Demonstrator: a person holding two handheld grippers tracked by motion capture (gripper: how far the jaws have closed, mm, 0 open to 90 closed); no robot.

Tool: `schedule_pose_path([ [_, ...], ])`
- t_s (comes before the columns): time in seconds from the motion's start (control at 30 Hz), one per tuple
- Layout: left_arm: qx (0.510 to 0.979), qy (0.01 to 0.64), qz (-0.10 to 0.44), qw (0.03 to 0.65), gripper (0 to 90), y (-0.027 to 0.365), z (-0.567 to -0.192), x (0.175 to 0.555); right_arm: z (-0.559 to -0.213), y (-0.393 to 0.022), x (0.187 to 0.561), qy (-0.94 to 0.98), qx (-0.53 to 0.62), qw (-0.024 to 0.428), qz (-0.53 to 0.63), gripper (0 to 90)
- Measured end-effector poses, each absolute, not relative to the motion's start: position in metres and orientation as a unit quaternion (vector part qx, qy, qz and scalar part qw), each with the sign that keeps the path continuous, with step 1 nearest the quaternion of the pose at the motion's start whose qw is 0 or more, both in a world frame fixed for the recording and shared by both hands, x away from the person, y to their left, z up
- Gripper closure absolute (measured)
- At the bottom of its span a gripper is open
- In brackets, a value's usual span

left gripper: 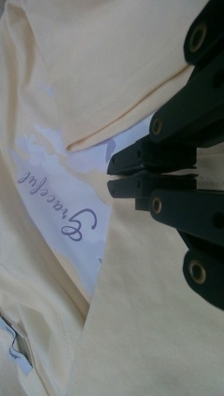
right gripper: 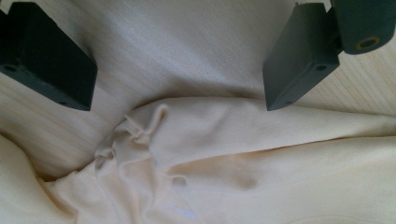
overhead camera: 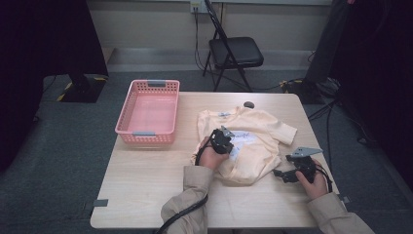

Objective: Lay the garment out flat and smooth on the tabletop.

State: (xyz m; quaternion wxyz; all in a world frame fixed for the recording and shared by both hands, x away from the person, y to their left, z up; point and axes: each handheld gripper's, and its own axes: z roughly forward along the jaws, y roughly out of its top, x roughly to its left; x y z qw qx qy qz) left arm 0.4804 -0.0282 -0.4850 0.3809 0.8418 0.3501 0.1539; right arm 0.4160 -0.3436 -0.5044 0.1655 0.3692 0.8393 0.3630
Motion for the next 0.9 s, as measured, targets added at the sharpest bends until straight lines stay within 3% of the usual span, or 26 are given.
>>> schedule_pose_path([
  [0.9,0.804,0.383,0.152,0.428,89.5,0.024,-0.443,0.475,-0.504,-0.343,0.416,0.841,0.366,0.164,0.363,9.1],
])
